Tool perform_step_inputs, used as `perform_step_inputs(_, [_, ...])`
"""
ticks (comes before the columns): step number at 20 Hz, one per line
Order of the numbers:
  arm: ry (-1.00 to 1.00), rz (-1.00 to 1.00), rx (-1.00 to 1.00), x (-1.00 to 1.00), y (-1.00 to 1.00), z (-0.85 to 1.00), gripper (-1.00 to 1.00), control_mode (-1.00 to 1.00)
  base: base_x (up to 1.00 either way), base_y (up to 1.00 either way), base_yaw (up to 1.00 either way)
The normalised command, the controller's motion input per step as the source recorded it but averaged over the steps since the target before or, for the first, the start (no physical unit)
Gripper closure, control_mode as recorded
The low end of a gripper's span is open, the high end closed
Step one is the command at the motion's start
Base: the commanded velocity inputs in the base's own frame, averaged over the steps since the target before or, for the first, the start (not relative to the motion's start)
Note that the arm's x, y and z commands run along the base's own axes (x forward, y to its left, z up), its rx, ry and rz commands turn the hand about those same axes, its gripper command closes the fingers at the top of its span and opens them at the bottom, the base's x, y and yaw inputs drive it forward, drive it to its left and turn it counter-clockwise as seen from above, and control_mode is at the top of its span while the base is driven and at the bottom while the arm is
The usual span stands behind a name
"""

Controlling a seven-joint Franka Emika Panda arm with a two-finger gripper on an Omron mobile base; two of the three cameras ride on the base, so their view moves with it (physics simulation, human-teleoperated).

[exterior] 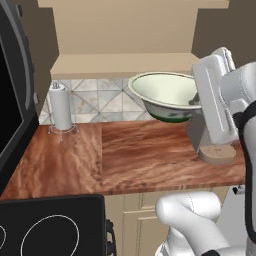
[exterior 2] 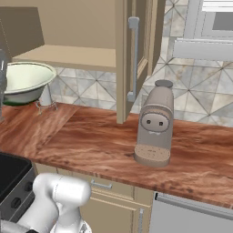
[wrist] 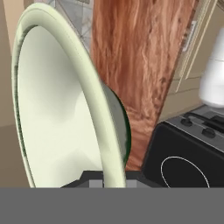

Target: Pick up the bowls from the cabinet and place each bowl in front of a stool on the dining counter.

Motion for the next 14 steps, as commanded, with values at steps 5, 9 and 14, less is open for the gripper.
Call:
perform_step_inputs(5, [0.07,0.00,0.00,-0.71,-0.17,0.03,1.00,-1.00,0.00,0.00,0.00])
perform_step_inputs(9, [0.14,0.00,0.00,-0.53,-0.14,0.05,1.00,-1.00,0.00,0.00,0.00])
perform_step_inputs(14, [0.14,0.00,0.00,-0.44,-0.24,0.00,1.00,-1.00,0.00,0.00,0.00])
